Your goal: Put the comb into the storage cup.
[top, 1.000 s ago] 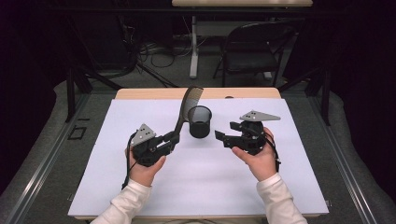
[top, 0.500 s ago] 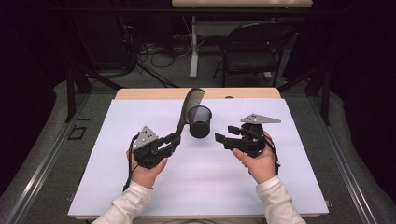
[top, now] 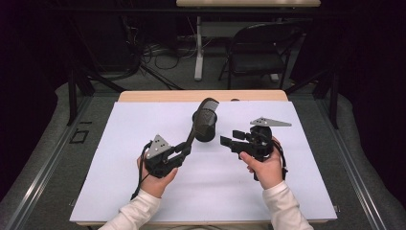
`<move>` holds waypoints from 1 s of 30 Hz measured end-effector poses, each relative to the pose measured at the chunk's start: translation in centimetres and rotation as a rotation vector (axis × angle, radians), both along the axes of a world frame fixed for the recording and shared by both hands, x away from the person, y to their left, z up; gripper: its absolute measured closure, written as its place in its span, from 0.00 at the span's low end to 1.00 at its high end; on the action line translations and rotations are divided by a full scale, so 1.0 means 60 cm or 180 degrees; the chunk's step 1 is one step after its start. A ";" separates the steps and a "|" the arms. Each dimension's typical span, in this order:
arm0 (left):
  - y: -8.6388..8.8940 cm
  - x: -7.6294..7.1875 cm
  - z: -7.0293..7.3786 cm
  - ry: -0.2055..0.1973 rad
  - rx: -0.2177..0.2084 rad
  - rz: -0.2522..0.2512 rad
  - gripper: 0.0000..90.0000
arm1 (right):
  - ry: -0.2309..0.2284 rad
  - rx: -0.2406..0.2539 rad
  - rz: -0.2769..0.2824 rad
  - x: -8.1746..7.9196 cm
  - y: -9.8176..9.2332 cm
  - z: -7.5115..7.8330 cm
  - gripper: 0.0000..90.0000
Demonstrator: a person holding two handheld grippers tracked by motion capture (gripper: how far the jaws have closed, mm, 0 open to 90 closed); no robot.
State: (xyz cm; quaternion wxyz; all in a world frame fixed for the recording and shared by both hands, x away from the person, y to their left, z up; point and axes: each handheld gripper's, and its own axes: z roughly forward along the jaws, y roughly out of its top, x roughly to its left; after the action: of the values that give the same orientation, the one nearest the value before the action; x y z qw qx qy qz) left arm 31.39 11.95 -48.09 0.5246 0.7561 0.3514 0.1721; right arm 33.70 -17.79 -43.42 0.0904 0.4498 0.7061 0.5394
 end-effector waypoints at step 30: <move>-0.039 -0.016 -0.025 0.0001 0.0247 -0.0214 0.81 | 0.0334 0.0608 0.0060 0.013 -0.024 -0.013 0.53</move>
State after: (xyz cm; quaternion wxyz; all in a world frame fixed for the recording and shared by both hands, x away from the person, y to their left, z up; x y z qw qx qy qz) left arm 30.40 9.59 -49.61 0.5003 0.7873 0.3189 0.1677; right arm 34.46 -19.21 -44.21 0.0049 0.4772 0.6594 0.5808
